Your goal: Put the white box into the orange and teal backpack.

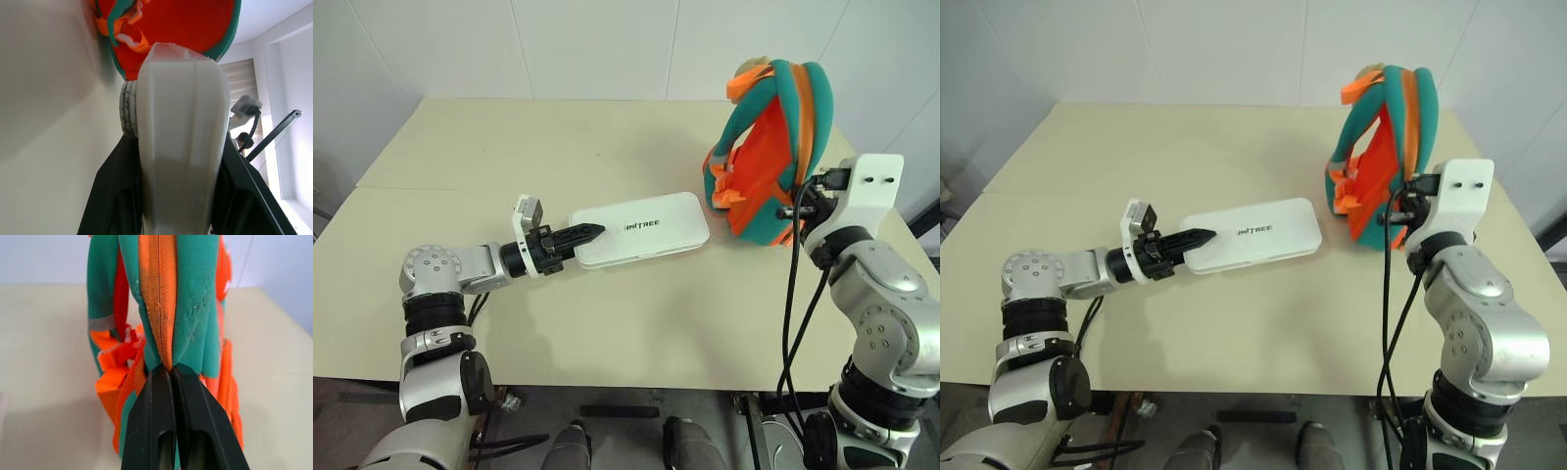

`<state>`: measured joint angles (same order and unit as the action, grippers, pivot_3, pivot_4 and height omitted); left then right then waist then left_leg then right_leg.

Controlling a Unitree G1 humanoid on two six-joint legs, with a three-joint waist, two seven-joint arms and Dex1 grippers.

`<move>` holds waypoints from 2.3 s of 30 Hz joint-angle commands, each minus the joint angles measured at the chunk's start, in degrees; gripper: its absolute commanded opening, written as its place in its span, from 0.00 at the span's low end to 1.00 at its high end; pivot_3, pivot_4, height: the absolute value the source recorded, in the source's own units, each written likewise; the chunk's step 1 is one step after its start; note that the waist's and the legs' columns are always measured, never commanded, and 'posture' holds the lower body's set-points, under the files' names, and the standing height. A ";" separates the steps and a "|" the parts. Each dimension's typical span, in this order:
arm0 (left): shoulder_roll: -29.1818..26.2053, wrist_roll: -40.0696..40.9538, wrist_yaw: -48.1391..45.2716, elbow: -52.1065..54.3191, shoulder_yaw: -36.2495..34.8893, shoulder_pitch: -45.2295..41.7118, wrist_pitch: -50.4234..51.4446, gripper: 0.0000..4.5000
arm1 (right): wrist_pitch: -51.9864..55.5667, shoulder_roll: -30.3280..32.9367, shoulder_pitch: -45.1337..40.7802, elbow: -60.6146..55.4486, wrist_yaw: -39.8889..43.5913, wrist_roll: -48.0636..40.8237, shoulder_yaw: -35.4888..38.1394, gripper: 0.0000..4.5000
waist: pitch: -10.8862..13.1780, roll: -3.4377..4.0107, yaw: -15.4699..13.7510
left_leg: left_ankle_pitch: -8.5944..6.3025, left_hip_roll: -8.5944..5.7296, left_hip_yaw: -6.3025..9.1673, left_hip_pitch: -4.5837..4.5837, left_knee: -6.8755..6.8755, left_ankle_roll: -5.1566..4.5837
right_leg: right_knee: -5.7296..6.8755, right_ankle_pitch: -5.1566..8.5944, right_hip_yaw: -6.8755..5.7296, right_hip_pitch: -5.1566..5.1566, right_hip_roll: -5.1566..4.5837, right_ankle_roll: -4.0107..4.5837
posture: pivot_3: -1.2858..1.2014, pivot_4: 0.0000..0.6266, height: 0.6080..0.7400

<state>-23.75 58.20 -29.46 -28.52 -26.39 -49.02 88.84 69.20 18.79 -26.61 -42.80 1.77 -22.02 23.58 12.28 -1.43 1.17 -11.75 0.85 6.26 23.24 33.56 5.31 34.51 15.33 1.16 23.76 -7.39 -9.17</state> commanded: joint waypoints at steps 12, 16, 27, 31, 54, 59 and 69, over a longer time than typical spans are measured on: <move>-1.37 -2.95 -6.07 -3.35 3.50 -4.44 -1.38 0.28 | 3.46 7.15 13.40 -12.00 8.46 -5.64 8.97 0.00 | 0.00 0.00 0.16 | -0.09 0.00 -0.03 -0.02 0.12 -0.15 | -0.10 -0.04 -0.01 -0.06 -0.01 0.05 | 0.52 0.24 1.00; -1.42 -3.73 -7.15 -3.63 3.74 -4.55 -1.40 0.28 | 3.51 11.39 15.42 -10.48 11.32 -5.89 11.19 0.00 | 0.00 0.00 0.09 | -0.13 0.00 -0.03 0.01 0.12 -0.20 | -0.17 -0.04 -0.02 -0.06 -0.01 0.05 | 0.52 0.24 1.00; -2.86 -3.24 -7.83 -3.65 1.05 -3.87 1.23 0.28 | 4.98 17.37 16.25 -8.68 15.34 -7.55 11.66 0.00 | 0.00 -0.01 0.11 | -0.20 0.00 -0.06 0.02 0.16 -0.27 | -0.30 -0.04 -0.02 -0.11 -0.03 0.04 | 0.52 0.24 1.00; -3.20 -3.60 -7.67 -3.53 0.26 -3.64 1.83 0.28 | 6.01 19.30 16.50 -8.64 16.90 -8.73 12.22 0.11 | 0.00 -0.01 0.05 | -0.23 0.00 -0.06 0.03 0.17 -0.29 | -0.34 -0.05 -0.03 -0.11 -0.03 0.03 | 0.52 0.24 1.00; -3.47 -6.90 -10.37 -7.84 1.75 -5.73 -2.31 0.28 | 23.30 17.78 10.18 -17.20 22.69 -30.62 17.12 1.00 | 0.00 -0.04 -0.98 | -0.30 0.05 -0.24 0.06 0.35 -0.34 | -0.70 -0.13 -0.07 -0.20 -0.05 0.19 | 0.52 0.24 1.00; -3.86 -7.30 -9.96 -8.37 0.43 -5.60 -3.70 0.28 | 23.30 5.93 0.29 -14.04 11.65 -25.80 8.64 1.00 | 0.00 -0.03 -0.94 | -0.28 0.07 -0.28 0.07 0.34 -0.34 | -0.80 -0.15 -0.03 -0.18 -0.05 0.51 | 0.52 0.24 1.00; -5.85 -6.16 -5.82 -7.03 -7.38 -3.82 -1.66 0.28 | 4.48 0.47 -5.41 1.47 -1.54 -7.55 -4.45 1.00 | 0.00 -0.03 -0.92 | -0.29 0.06 -0.29 0.08 0.06 -0.33 | -0.68 -0.38 -0.02 -0.03 -0.05 0.10 | 0.52 0.24 1.00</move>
<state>-29.00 50.05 -35.59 -36.99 -31.54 -53.11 86.27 77.58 19.55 -30.77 -41.98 1.47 -31.71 19.75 12.28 -1.46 0.25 -12.04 0.92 5.98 23.32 33.60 4.99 33.83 14.96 1.14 23.73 -7.44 -9.08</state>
